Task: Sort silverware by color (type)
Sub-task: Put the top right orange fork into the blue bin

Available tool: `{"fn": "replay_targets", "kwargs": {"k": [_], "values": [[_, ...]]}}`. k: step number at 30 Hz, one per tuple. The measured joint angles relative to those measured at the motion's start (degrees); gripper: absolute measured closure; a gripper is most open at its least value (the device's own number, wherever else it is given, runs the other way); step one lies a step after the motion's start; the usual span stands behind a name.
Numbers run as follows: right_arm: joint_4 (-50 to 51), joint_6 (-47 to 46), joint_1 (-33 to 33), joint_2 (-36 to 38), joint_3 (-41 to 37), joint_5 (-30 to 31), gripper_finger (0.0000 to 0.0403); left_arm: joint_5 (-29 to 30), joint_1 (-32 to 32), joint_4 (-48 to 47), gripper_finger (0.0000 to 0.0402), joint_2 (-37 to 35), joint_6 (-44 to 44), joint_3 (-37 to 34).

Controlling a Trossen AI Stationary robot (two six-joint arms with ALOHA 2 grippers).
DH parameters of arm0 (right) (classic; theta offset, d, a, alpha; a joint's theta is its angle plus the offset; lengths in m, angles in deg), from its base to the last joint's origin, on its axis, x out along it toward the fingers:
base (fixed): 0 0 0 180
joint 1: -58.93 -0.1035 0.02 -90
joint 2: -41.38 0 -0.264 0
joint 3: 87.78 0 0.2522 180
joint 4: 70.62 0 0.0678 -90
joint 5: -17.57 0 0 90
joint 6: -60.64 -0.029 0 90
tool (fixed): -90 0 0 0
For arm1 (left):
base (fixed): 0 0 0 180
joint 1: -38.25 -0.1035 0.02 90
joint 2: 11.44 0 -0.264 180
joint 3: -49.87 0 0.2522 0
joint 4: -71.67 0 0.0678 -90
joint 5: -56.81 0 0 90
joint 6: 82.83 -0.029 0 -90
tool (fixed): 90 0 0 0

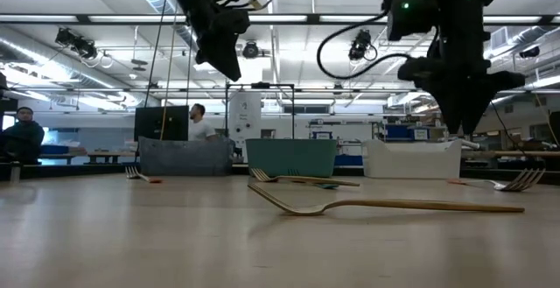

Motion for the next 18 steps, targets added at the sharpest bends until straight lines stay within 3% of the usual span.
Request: {"fn": "replay_targets", "kwargs": {"k": [18], "values": [[-11.4, -3.5, -1.0, -1.2, -12.9, 0.3, 0.0275, 0.0, -0.1, 1.9, 0.0311, 0.0, -0.5, 0.0]]}}
